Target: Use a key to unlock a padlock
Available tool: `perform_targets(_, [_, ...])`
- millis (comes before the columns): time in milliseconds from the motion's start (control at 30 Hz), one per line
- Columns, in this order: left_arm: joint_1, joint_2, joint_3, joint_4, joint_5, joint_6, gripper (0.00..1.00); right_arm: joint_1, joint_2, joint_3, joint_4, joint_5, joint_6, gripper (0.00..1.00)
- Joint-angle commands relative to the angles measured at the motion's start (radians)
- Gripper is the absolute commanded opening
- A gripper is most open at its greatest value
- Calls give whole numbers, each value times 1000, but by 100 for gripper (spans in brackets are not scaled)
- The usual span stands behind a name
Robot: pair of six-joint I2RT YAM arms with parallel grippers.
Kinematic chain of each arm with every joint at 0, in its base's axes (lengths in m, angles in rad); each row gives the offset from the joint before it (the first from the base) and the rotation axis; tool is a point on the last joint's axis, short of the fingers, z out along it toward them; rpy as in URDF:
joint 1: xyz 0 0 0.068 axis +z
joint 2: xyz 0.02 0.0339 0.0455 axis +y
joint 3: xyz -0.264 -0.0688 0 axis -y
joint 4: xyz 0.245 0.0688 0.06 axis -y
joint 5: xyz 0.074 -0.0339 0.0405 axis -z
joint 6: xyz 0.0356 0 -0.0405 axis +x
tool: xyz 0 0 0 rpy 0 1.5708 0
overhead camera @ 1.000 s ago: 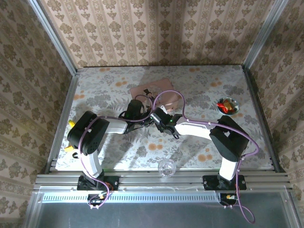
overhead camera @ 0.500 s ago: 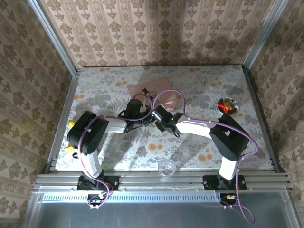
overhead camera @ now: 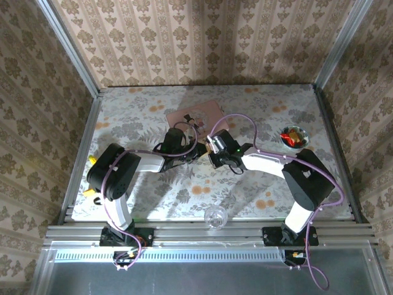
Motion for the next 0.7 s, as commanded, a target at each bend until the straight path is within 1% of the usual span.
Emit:
perform_targets(0, [-2, 29, -26, -120, 30, -44, 0, -55, -64, -34, 91, -163, 51, 0])
perform_targets(167, [-3, 31, -29, -114, 31, -48, 0, -95, -73, -51, 141, -281, 95, 0])
perform_targets(433, [-3, 24, -31, -116, 33, -46, 0, -128, -36, -29, 219, -479, 175, 0])
perform_targets(667, [-3, 21, -29, -121, 34, -45, 0, -194, -15, -33, 330, -644, 305, 0])
